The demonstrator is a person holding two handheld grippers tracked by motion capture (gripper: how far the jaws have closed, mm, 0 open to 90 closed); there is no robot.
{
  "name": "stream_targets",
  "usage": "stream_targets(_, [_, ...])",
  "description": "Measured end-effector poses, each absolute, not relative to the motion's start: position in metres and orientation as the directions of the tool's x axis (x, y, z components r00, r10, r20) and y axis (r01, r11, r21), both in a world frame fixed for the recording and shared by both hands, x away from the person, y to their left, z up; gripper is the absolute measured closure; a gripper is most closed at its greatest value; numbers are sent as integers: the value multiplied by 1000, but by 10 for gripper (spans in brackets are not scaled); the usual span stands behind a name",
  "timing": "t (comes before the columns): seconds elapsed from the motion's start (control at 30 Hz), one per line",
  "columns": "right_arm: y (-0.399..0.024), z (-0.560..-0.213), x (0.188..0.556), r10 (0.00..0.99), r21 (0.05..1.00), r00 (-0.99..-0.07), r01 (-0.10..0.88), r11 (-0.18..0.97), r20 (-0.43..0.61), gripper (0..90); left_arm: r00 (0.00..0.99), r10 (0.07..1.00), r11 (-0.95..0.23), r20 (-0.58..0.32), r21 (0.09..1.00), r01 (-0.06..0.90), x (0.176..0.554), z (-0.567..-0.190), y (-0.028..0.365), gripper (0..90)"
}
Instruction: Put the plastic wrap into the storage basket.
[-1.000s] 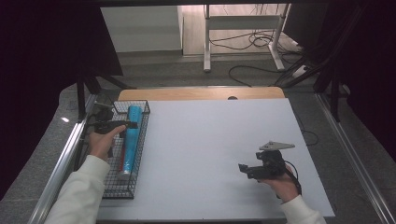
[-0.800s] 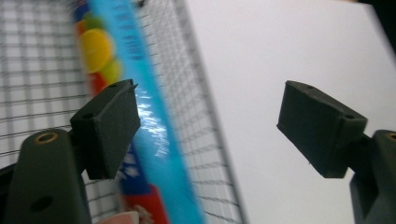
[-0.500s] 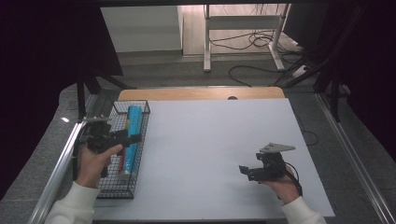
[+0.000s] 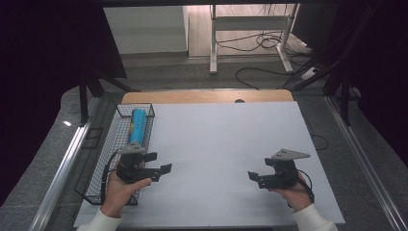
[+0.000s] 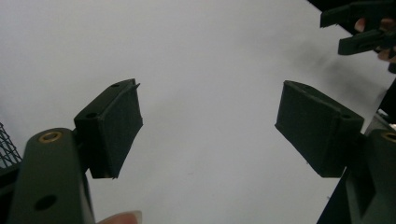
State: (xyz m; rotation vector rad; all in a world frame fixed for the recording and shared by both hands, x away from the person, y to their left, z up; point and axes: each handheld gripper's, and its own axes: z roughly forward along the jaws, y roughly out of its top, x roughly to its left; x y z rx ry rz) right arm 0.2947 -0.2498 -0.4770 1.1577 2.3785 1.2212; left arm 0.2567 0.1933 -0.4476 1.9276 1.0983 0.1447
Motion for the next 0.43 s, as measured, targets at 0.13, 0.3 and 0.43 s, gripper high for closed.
stream_targets(0.13, [-250,-478,295,730,762,-669,543,353,139,127,596,742,-225,-306,725,652,258,-455,190,218])
stream_targets(0.3, [-254,-480,296,729,771,-672,533,348,135,118,594,743,-221,-309,723,654,261,-456,190,216])
stream_targets(0.43, [-258,-480,299,739,778,-657,539,323,148,107,584,750,-215,-310,720,659,261,-457,190,208])
